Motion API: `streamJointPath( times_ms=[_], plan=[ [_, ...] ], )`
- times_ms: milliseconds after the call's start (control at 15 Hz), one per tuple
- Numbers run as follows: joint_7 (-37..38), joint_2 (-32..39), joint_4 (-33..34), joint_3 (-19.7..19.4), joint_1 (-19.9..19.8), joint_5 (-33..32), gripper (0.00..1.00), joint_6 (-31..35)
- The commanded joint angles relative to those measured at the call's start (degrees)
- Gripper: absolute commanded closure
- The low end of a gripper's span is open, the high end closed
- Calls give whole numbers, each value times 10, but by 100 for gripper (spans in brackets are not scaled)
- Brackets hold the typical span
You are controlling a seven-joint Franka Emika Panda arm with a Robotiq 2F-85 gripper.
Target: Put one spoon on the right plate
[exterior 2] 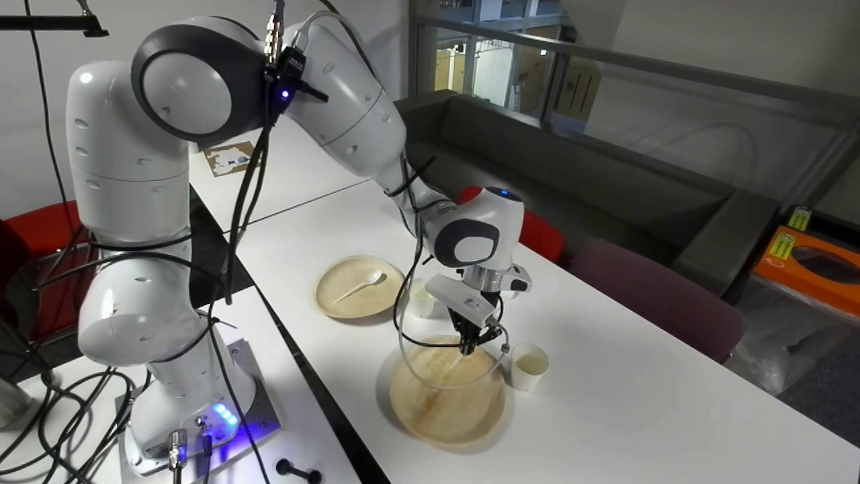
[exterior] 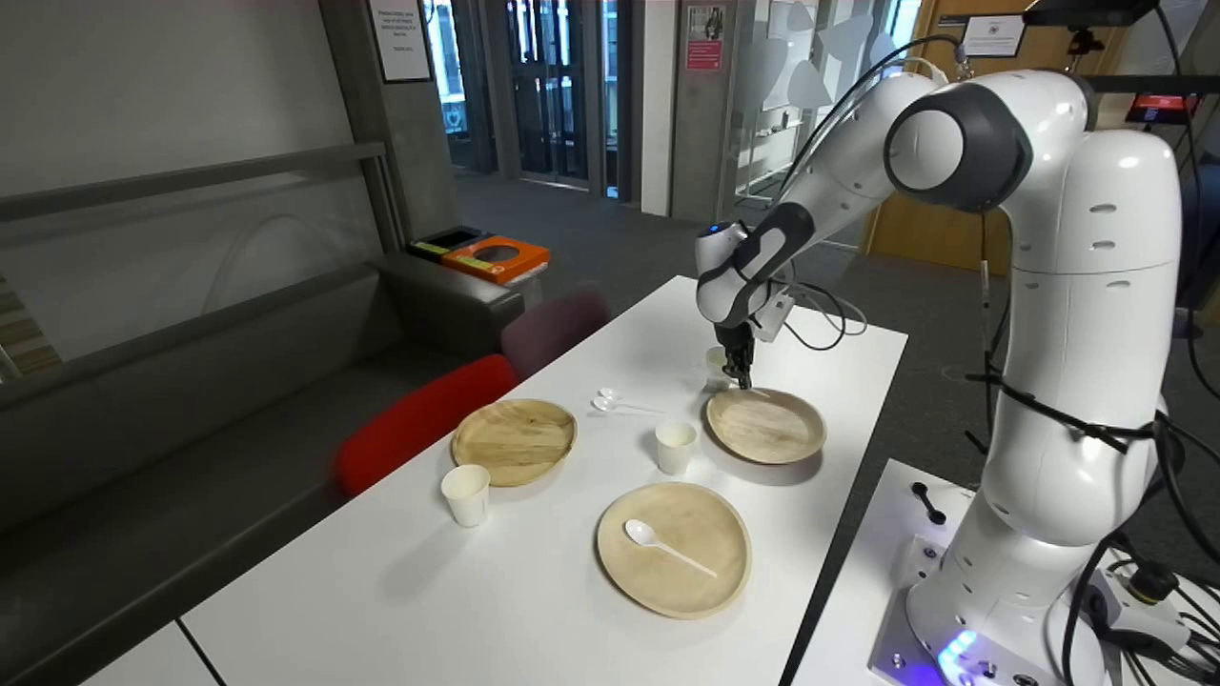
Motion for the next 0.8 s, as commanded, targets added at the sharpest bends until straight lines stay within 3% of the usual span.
streamJointPath(
  times_ms=[0,733],
  plan=[
    [-6,-8,-21,-4,-1,-20,99,-2],
    [0,8,-22,-1,-3,-6,95,-1]
  ],
)
